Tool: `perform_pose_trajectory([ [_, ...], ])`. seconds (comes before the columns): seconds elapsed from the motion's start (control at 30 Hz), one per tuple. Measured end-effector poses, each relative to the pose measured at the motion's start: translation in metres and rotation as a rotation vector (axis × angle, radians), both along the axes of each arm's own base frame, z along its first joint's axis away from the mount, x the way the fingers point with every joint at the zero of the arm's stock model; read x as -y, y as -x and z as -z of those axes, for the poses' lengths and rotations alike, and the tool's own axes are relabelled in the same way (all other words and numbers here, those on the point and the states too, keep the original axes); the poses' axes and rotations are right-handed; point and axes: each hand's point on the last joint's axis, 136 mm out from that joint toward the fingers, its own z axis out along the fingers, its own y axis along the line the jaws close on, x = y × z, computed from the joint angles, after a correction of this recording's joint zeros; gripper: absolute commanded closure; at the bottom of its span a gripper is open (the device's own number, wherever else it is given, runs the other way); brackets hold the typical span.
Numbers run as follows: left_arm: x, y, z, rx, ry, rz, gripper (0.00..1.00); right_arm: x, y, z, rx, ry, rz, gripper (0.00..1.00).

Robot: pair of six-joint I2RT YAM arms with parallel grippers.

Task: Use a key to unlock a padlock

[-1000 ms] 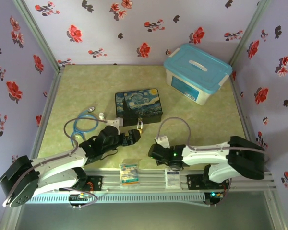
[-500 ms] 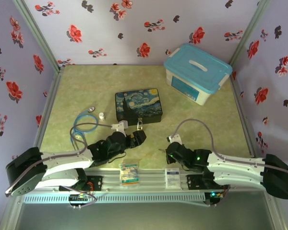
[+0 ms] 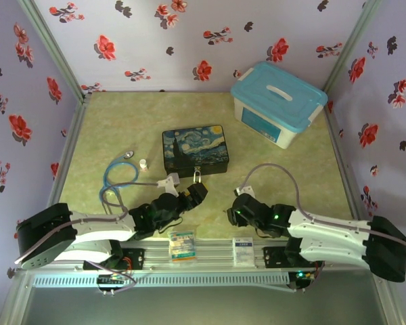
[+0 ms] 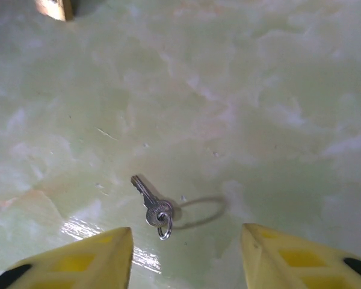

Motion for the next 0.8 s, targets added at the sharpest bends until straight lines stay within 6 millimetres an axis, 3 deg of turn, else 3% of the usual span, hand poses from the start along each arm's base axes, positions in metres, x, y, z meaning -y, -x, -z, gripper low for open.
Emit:
perform_pose_trajectory([
  [0.2,0.001,0.001,-0.002,0.005,0.007,0.001,0.12,-0.003,0.006,0.026,-0.087,0.106,-0.036,0.52],
  [0.6,0.002,0.000,-0.001,0.009,0.010,-0.003,0.12,-0.008,0.001,0.033,-0.094,0.165,-0.052,0.58],
  [0.8,0.001,0.000,0.003,0.005,0.001,-0.003,0.12,-0.010,0.001,0.033,-0.098,0.176,-0.057,0.54],
])
